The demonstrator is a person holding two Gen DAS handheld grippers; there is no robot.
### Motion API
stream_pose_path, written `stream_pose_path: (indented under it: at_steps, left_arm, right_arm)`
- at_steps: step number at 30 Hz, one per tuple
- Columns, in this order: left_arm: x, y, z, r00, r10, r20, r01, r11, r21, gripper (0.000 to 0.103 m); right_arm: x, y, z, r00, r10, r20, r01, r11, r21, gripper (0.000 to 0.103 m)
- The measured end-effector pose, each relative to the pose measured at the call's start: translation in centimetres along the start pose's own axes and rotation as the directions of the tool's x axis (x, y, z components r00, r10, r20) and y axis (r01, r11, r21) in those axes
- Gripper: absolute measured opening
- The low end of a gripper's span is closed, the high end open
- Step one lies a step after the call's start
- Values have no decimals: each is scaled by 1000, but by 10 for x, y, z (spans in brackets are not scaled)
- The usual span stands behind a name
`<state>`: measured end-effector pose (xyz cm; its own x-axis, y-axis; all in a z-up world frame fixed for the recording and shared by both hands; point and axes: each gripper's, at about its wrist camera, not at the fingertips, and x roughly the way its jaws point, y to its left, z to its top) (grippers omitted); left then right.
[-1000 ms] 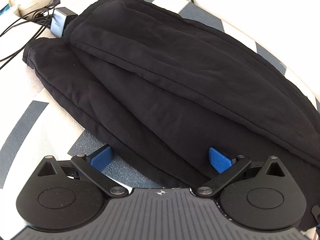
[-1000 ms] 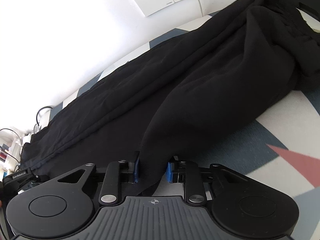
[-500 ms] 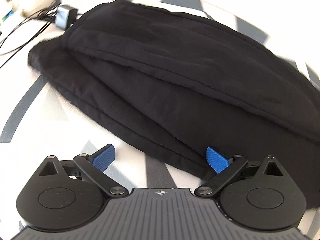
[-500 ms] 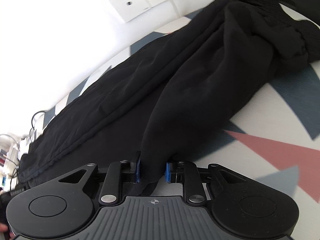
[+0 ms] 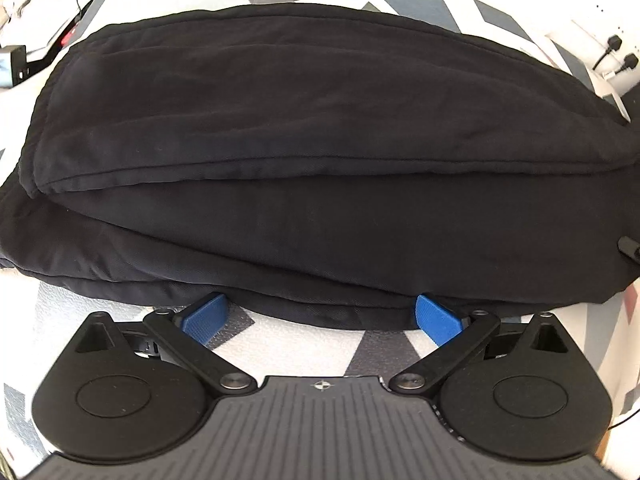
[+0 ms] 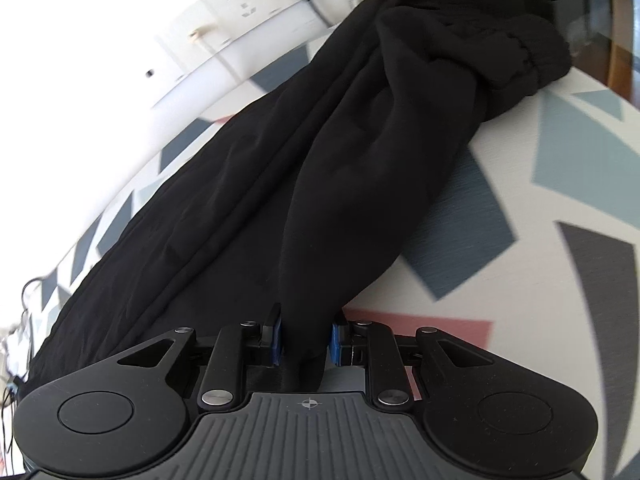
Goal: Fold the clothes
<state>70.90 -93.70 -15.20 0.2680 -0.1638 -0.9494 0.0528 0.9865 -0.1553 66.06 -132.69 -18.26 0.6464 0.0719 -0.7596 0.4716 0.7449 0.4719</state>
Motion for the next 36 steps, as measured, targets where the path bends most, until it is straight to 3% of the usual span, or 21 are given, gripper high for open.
stream_pose_path:
  at_steps: [3,7,14,19,22,26,30,34,36]
  left_arm:
    - [-5,10,-2,1000,-27,3,28,998,-54,102]
    - [-18,30,-8,1000,6,14,-4,993,-117,102]
    - [-55,72,-35,993,6,114,15,983,-183,102]
    - [-71,116,-41,987,-1,162,43,966,-256,102]
    - [-79,128,-60,981,8,193,50,954,-295,102]
    - [-93,151,-86,975,40,221,42,935,-353,102]
    - [-105,179,-104,967,51,250,65,899,-433,102]
    - [-119,203,-107,960,34,279,115,859,-499,102]
    - [-130,211,-101,949,25,315,151,841,-519,102]
  right_arm:
    - [1,2,-1,1000,-13,2,13,1000,0,21]
    - [-1,9,-3,998,-58,6,58,998,-24,29]
    - [-1,23,-2,991,-136,-7,134,983,-125,33]
    - [-1,40,-1,981,-192,-5,186,956,-227,33]
    - [-5,51,-4,973,-231,0,224,942,-252,34]
    - [-14,74,-5,965,-260,18,253,916,-311,45]
    - [-38,102,-2,973,-224,51,227,908,-351,52]
    - [-69,148,11,996,-74,55,90,907,-412,52]
    - [-86,181,19,998,31,56,-1,884,-468,52]
